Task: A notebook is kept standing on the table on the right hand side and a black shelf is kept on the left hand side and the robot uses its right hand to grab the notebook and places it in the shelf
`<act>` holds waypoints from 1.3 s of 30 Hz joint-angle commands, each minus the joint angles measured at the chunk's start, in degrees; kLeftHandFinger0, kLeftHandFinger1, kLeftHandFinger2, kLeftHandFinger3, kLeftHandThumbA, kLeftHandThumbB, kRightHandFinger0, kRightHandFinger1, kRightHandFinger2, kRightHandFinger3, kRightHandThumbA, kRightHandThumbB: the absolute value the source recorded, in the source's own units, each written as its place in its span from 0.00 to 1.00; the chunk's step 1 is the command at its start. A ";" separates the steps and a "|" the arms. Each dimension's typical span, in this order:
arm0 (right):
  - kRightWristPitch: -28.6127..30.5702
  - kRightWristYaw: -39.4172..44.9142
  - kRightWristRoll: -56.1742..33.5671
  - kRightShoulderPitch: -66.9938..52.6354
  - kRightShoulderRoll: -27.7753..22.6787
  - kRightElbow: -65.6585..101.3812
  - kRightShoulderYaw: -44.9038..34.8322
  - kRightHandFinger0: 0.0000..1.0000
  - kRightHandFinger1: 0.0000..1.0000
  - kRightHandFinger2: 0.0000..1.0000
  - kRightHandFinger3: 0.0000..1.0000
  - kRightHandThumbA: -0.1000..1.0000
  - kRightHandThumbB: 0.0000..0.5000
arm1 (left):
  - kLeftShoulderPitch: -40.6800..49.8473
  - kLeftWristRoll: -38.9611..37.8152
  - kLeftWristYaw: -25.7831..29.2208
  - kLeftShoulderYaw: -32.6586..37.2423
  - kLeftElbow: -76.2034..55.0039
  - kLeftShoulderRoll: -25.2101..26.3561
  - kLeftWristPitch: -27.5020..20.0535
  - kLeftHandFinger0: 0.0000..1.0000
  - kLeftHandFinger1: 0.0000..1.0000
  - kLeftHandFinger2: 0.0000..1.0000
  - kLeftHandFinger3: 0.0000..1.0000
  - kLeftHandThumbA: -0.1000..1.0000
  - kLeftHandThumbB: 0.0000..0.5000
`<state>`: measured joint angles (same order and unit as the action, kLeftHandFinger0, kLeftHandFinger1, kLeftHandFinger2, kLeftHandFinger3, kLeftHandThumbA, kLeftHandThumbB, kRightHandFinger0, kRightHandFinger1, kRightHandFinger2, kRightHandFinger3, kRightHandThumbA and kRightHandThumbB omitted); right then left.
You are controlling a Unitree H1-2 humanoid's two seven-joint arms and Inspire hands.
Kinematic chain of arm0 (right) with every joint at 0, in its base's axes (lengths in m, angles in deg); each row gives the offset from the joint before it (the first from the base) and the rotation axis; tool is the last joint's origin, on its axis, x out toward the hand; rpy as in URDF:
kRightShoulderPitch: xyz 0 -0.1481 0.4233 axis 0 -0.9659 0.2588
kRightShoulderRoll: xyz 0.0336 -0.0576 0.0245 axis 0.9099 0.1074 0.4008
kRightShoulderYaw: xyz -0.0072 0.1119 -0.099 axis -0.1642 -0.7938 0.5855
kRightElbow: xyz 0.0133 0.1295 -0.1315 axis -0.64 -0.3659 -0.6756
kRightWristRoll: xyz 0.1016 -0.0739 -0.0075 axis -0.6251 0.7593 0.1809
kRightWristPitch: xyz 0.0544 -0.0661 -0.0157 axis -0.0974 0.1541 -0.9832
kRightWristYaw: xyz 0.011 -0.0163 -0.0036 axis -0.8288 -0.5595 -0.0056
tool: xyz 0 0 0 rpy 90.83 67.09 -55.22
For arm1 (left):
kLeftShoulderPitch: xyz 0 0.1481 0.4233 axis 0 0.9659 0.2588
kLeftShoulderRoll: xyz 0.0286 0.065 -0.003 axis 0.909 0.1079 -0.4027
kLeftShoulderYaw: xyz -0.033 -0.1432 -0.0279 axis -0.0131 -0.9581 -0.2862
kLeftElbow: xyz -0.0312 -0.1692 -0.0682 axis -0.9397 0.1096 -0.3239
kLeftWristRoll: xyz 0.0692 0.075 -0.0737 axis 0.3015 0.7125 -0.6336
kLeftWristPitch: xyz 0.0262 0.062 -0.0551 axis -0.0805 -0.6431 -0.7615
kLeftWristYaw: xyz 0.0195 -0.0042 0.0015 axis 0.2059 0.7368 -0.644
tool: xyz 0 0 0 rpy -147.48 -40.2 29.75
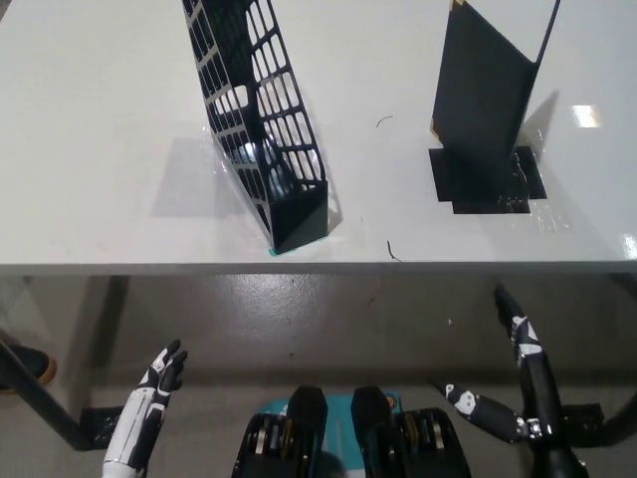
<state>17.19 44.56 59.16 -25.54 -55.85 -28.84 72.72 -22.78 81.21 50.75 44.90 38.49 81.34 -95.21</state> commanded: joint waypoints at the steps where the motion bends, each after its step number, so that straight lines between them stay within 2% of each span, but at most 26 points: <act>1: 4.44 -4.40 4.04 -1.88 -0.78 8.69 1.92 1.00 1.00 1.00 1.00 1.00 0.40 | -0.76 0.18 0.54 -0.18 -1.86 0.31 -2.96 1.00 1.00 1.00 1.00 1.00 0.32; 7: 4.44 -8.08 9.07 -0.24 0.40 18.29 0.89 1.00 1.00 1.00 1.00 1.00 0.40 | -0.35 -0.31 0.13 0.05 -2.29 -0.04 -2.89 1.00 1.00 1.00 1.00 1.00 0.39; 8: 4.44 -6.88 8.78 1.12 1.36 19.21 -0.71 1.00 1.00 1.00 1.00 1.00 0.38 | -0.32 -0.09 0.19 0.10 -2.45 -0.04 -2.80 1.00 1.00 1.00 1.00 1.00 0.39; 9: 3.73 -5.40 8.25 2.48 1.68 20.08 -2.30 1.00 1.00 1.00 1.00 1.00 0.42 | -0.16 0.19 0.27 0.26 -2.33 -0.13 -3.11 1.00 1.00 1.00 1.00 1.00 0.37; 11: 2.77 -5.02 8.28 4.17 2.16 20.62 -3.49 1.00 1.00 1.00 1.00 1.00 0.44 | -0.12 0.29 0.39 0.22 -2.21 -0.10 -3.40 1.00 1.00 1.00 1.00 1.00 0.35; 13: 2.34 -5.87 9.40 7.00 2.88 20.18 -5.49 1.00 1.00 1.00 1.00 1.00 0.41 | -0.13 0.34 0.56 0.06 -2.10 -0.07 -3.13 1.00 1.00 1.00 1.00 1.00 0.36; 15: 2.08 -5.84 8.12 10.08 3.32 18.56 -7.04 1.00 1.00 1.00 1.00 1.00 0.53 | -0.07 0.02 0.59 -0.12 -1.88 -0.10 -3.51 1.00 1.00 1.00 1.00 1.00 0.36; 16: 1.54 -5.89 8.37 11.45 3.34 17.90 -7.89 1.00 1.00 1.00 1.00 1.00 0.55 | -0.04 0.42 0.85 -0.10 -1.71 -0.13 -3.75 1.00 1.00 1.00 1.00 1.00 0.36; 19: -0.22 -5.55 8.61 14.11 3.13 16.44 -9.61 1.00 1.00 1.00 1.00 1.00 0.53 | 0.25 0.71 0.68 0.12 -1.74 -0.05 -3.74 1.00 1.00 1.00 1.00 1.00 0.33; 22: -3.70 -5.83 6.90 18.57 3.78 14.05 -12.12 1.00 1.00 1.00 1.00 1.00 0.58 | 0.34 0.47 0.50 0.19 -1.16 -0.22 -3.67 1.00 1.00 1.00 1.00 1.00 0.37; 26: -4.42 -5.73 6.67 23.35 3.96 10.30 -13.38 1.00 1.00 1.00 1.00 1.00 0.56 | 0.18 0.77 0.92 0.04 -0.44 -0.27 -4.75 1.00 1.00 1.00 1.00 1.00 0.32; 28: -5.59 -5.72 6.67 24.69 4.07 8.58 -13.85 1.00 1.00 1.00 1.00 1.00 0.64 | 0.26 0.78 0.83 0.06 -0.18 -0.24 -5.00 1.00 1.00 1.00 1.00 1.00 0.32; 30: -7.31 -6.03 6.59 26.45 4.23 6.30 -14.54 1.00 1.00 1.00 1.00 1.00 0.69 | 0.30 0.50 0.52 0.13 0.14 -0.27 -4.73 1.00 1.00 1.00 1.00 1.00 0.36; 32: -7.36 -6.81 6.20 28.48 4.22 2.99 -15.33 1.00 1.00 1.00 1.00 1.00 0.71 | 0.50 1.11 0.77 0.30 0.11 -0.39 -4.61 1.00 1.00 1.00 1.00 1.00 0.36; 34: -7.41 -7.54 5.33 30.86 4.44 -0.74 -16.28 1.00 1.00 1.00 1.00 1.00 0.78 | 0.77 1.07 0.72 0.34 -0.08 -0.51 -4.42 1.00 1.00 1.00 1.00 1.00 0.36; 36: -5.68 -9.06 5.21 33.36 4.45 -5.73 -17.09 1.00 1.00 1.00 1.00 1.00 0.66 | 1.15 0.78 0.60 0.27 -0.29 -0.52 -4.51 1.00 1.00 1.00 1.00 1.00 0.34; 39: -3.13 -13.34 6.76 37.46 4.69 -15.07 -18.06 1.00 1.00 1.00 1.00 1.00 0.63 | 1.80 1.16 0.96 0.01 -0.49 -0.47 -4.58 1.00 1.00 1.00 1.00 1.00 0.35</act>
<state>11.80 37.21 65.70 6.09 -51.61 -37.91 55.88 -21.63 81.77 50.75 45.02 38.75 80.70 -97.75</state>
